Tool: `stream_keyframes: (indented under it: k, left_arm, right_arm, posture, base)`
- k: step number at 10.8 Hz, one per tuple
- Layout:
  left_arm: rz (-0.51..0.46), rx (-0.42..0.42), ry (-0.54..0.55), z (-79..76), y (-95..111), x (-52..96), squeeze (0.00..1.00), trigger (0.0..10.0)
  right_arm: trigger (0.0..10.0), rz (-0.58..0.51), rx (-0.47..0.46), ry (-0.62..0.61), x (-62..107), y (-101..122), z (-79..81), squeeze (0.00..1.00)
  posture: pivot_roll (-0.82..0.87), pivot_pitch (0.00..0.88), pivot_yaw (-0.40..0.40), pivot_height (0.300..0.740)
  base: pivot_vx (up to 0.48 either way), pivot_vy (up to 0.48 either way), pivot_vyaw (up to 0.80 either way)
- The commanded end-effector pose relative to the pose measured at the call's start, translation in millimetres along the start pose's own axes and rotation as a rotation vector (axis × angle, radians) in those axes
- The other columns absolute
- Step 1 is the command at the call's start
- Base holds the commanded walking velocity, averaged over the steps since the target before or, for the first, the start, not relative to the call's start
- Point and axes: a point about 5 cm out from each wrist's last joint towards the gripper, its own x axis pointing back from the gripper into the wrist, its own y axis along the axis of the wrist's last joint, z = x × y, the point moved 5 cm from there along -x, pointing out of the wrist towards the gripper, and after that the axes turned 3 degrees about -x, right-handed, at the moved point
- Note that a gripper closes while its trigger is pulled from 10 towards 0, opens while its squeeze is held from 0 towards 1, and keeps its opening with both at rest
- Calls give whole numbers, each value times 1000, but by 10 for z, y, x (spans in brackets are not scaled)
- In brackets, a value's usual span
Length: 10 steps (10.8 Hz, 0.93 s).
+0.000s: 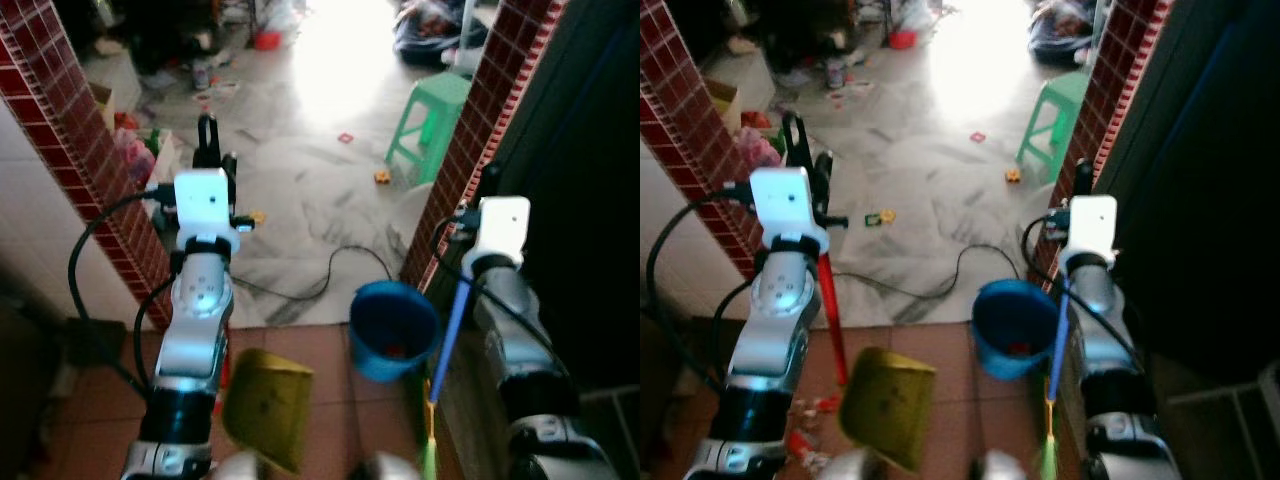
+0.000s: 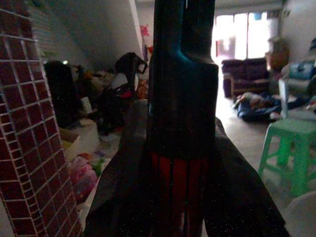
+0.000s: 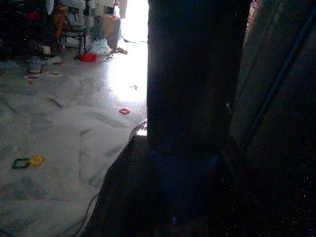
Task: Sweep floor
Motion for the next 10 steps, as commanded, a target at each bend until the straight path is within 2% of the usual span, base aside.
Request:
stream_keyframes:
  k: [1,7,9,10]
  left_arm:
    - [-41,-3,27,91,105,-36,0,10000]
    - [-41,-3,27,91,105,-36,0,10000]
    - [-56,38,-21,-39,153,-14,0,10000]
    - [-58,50,-31,-57,159,-16,0,10000]
  right_arm:
    - [10000,-49,-8,26,-38,153,98,0]
    - [10000,-49,-8,26,-38,153,98,0]
    - [10000,-47,-7,37,-54,161,121,0]
    - [10000,-47,-4,37,-63,163,124,0]
  posture:
    - [-17,26,-22,740]
    - [-17,26,-22,740]
    - [-18,20,-20,740]
    - [-17,15,-22,740]
  base:
    - [0,480,0]
    - [0,480,0]
    - [-257,0,0]
    - [0,0,0]
